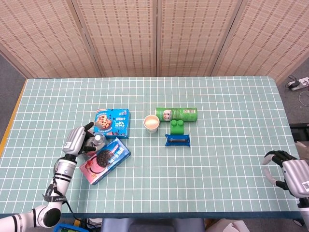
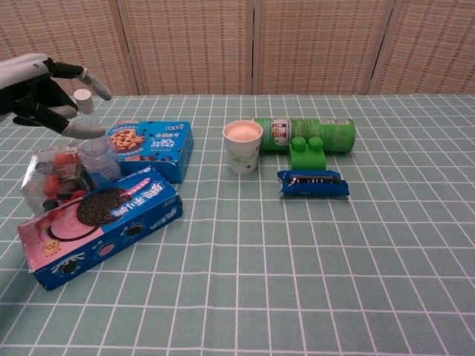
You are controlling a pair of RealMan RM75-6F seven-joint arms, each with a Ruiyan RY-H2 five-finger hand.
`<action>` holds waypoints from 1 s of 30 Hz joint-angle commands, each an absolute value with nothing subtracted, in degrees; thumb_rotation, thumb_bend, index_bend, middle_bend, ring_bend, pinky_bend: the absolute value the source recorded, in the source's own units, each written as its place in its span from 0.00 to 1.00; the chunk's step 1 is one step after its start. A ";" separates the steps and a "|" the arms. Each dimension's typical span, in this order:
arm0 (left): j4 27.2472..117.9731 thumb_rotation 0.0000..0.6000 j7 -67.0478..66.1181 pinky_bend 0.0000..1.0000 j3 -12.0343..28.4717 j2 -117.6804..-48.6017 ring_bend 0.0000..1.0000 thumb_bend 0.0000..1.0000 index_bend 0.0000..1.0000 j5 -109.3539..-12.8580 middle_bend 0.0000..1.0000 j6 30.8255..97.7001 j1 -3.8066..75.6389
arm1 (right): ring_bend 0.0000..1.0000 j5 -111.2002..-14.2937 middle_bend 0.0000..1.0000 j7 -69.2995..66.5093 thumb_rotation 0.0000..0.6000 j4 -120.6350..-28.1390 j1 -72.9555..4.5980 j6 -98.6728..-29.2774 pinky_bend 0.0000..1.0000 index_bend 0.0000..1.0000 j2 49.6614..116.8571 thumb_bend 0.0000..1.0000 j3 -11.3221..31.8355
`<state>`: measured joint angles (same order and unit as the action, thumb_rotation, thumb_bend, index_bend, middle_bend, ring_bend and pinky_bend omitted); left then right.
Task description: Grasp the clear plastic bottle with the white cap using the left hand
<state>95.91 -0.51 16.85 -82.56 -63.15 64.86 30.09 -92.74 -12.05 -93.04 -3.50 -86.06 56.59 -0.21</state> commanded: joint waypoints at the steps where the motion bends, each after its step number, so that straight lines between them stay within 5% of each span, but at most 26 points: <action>1: 95.04 1.00 1.71 1.00 17.28 -83.13 1.00 0.19 0.48 -62.38 1.00 63.95 30.31 | 0.31 -92.72 0.39 -12.12 1.00 -92.98 -3.53 -86.01 0.52 0.49 56.58 0.34 -0.20; 14: 90.20 1.00 7.58 1.00 17.61 -86.87 1.00 0.19 0.63 -62.75 1.00 63.37 30.88 | 0.31 -92.61 0.39 -12.28 1.00 -92.96 -3.56 -85.92 0.52 0.49 56.57 0.34 -0.18; 30: 88.87 1.00 11.07 1.00 17.73 -87.17 1.00 0.19 0.70 -62.61 1.00 61.59 31.05 | 0.31 -92.66 0.39 -12.76 1.00 -92.77 -3.57 -85.96 0.52 0.49 56.49 0.34 -0.18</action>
